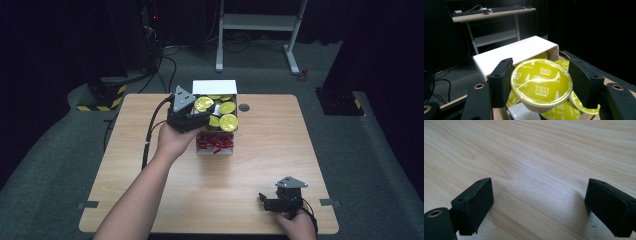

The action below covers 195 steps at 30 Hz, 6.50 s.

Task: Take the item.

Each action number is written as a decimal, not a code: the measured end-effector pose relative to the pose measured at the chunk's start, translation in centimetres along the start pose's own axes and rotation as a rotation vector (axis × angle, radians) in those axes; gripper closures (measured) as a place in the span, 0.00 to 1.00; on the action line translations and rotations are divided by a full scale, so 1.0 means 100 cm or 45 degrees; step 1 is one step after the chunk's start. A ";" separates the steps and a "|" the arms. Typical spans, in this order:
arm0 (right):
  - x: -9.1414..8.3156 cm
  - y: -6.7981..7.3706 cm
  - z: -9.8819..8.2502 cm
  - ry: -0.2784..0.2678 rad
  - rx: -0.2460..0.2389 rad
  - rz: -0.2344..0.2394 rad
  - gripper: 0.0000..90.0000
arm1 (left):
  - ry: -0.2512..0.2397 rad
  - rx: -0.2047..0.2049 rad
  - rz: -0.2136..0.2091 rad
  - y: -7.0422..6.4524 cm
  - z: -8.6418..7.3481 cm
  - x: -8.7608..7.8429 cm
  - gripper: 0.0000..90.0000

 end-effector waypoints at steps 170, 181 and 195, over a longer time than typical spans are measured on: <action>0.001 0.000 0.001 -0.002 -0.008 0.002 0.10 | 0.491 -0.197 0.280 0.119 -0.225 0.016 0.26; 0.001 0.000 0.002 -0.003 -0.008 0.001 0.10 | 0.479 -0.224 0.224 0.117 -0.221 0.003 0.25; 0.001 0.000 0.001 -0.003 -0.006 0.001 0.10 | 0.443 -0.232 0.168 0.113 -0.211 -0.011 0.24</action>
Point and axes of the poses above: each handheld gripper's, and its own axes: x roughly forward along the jaws, z roughly out of its top, y roughly to its left, the point moved 8 cm from there along x, roughly forward along the jaws, and after that the axes turned 15 degrees about z, right-handed, at the moved point
